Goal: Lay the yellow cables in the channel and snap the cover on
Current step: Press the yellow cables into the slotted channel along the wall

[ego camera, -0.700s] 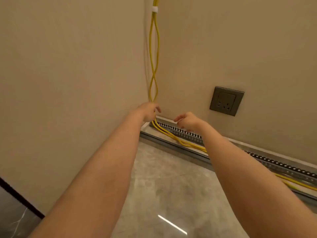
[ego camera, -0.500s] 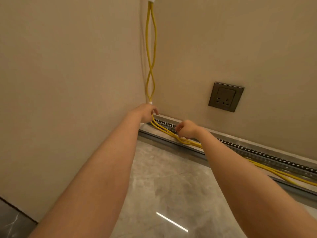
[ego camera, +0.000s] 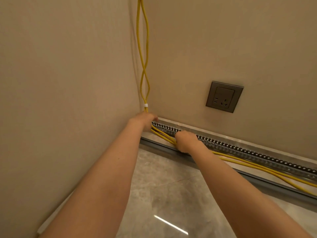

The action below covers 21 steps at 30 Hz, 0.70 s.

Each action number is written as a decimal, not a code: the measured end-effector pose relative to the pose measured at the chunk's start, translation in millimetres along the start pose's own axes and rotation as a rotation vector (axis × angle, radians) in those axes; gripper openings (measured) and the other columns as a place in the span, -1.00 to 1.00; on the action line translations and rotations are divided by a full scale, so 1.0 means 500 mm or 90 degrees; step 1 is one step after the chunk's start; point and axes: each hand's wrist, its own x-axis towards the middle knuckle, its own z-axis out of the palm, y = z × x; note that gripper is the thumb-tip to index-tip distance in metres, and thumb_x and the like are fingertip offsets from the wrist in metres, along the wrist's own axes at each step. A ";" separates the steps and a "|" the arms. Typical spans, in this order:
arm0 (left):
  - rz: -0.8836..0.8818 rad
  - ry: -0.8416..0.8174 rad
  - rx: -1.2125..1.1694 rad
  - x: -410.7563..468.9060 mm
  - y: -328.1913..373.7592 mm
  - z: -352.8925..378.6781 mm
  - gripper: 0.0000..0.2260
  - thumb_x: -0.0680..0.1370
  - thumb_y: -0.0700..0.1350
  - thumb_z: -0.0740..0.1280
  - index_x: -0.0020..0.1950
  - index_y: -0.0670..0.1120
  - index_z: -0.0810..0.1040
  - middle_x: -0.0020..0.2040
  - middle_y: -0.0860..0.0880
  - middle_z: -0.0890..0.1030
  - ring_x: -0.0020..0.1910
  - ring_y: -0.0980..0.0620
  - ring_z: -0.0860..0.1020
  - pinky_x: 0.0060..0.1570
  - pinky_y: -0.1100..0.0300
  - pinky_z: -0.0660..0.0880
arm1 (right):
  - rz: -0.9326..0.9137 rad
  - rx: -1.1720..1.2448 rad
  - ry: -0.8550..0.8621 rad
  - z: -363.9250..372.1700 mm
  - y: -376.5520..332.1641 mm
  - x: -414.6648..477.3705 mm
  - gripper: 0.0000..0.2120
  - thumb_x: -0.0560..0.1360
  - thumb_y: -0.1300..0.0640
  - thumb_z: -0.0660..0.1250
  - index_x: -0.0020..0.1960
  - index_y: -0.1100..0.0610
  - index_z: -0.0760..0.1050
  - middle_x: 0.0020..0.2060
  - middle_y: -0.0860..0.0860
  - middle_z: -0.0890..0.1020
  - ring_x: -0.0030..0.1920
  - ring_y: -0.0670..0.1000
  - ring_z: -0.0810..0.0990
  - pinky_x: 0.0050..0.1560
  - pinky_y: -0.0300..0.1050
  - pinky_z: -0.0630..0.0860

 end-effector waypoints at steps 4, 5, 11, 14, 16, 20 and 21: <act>0.000 -0.045 0.175 -0.001 0.001 0.012 -0.54 0.56 -0.30 0.18 0.42 0.03 0.34 0.41 -0.13 0.40 0.40 -0.13 0.36 0.40 0.02 0.28 | -0.020 0.050 -0.033 -0.006 0.020 -0.001 -0.78 0.58 0.23 0.14 0.17 0.27 0.44 0.07 0.21 0.52 0.04 0.19 0.51 -0.01 -0.04 0.42; 0.003 -0.038 0.204 0.001 0.002 0.012 -0.54 0.56 -0.29 0.18 0.43 0.03 0.34 0.42 -0.12 0.38 0.43 -0.12 0.31 0.45 -0.01 0.20 | -0.021 0.074 -0.024 -0.008 0.026 0.001 -0.76 0.57 0.22 0.16 0.21 0.27 0.42 0.14 0.20 0.53 0.09 0.19 0.51 -0.01 -0.05 0.41; 0.035 0.008 0.260 0.018 0.021 0.006 -0.60 0.56 -0.16 0.24 0.41 -0.04 0.35 0.39 -0.14 0.40 0.47 -0.11 0.21 0.47 -0.01 0.08 | 0.029 0.240 0.100 -0.042 0.067 0.019 -0.80 0.59 0.21 0.11 0.14 0.22 0.43 0.11 0.23 0.56 0.09 0.23 0.52 -0.06 -0.02 0.40; 0.067 -0.005 0.219 0.029 0.031 0.010 -0.56 0.55 -0.12 0.29 0.42 -0.05 0.33 0.38 -0.14 0.42 0.42 -0.12 0.31 0.44 0.01 0.16 | 0.043 0.285 0.147 -0.055 0.075 0.022 -0.79 0.59 0.22 0.12 0.16 0.23 0.44 0.10 0.23 0.55 0.09 0.22 0.52 -0.05 -0.01 0.41; 0.070 -0.007 0.229 0.037 0.035 0.015 -0.58 0.55 -0.10 0.28 0.41 -0.04 0.33 0.38 -0.13 0.43 0.40 -0.12 0.34 0.44 0.00 0.15 | 0.051 0.300 0.157 -0.055 0.072 0.027 -0.79 0.59 0.23 0.12 0.17 0.23 0.44 0.09 0.22 0.55 0.06 0.21 0.52 -0.05 -0.01 0.43; 0.063 -0.002 0.258 0.055 0.038 0.042 -0.69 0.59 -0.18 0.17 0.33 -0.08 0.40 0.32 -0.15 0.47 0.35 -0.14 0.41 0.42 -0.03 0.16 | 0.068 0.267 0.117 -0.040 0.071 0.036 -0.80 0.58 0.23 0.13 0.15 0.22 0.44 0.08 0.21 0.56 0.04 0.20 0.54 -0.04 0.04 0.47; 0.069 0.006 0.245 0.057 0.038 0.048 -0.71 0.59 -0.21 0.15 0.31 -0.09 0.42 0.30 -0.14 0.49 0.32 -0.15 0.44 0.39 -0.01 0.21 | 0.070 0.247 0.109 -0.038 0.071 0.036 -0.80 0.58 0.24 0.13 0.15 0.22 0.44 0.09 0.21 0.56 0.05 0.20 0.54 -0.04 0.04 0.48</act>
